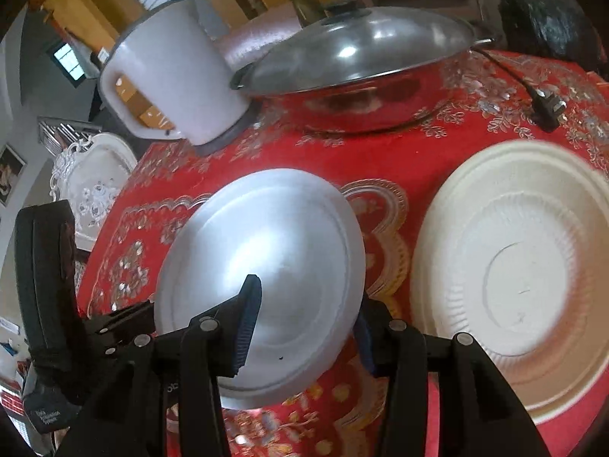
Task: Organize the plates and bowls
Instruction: 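Carry the second white plate over to the green bowl stack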
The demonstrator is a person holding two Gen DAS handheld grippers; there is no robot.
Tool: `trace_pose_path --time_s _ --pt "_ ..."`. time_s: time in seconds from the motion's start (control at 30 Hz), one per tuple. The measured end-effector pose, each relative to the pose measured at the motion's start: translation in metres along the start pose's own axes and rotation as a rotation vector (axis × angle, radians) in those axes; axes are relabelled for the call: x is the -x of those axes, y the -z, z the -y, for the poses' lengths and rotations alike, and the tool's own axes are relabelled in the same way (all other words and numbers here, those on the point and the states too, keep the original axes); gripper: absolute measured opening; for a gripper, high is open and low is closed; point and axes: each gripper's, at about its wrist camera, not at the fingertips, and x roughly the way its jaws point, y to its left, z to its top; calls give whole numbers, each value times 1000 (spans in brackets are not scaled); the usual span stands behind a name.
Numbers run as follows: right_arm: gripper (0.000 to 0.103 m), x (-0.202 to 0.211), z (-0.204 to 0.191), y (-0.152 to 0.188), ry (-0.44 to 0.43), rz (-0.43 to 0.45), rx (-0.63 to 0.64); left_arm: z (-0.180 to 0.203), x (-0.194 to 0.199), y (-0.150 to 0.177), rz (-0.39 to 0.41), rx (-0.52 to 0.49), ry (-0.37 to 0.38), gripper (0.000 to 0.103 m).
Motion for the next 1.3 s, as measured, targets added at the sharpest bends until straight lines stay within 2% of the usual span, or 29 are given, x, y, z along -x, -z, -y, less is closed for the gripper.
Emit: trace_pose_path --time_s 0.33,0.73,1.3 --pt "47 7 -55 32 -72 -2 46 -42 50 40 51 15 -49 41" --pt "47 -5 -137 67 -148 -41 151 -109 107 96 120 102 -117 41" --pt "47 -21 -255 110 -237 -93 343 -208 185 152 212 246 -203 41"
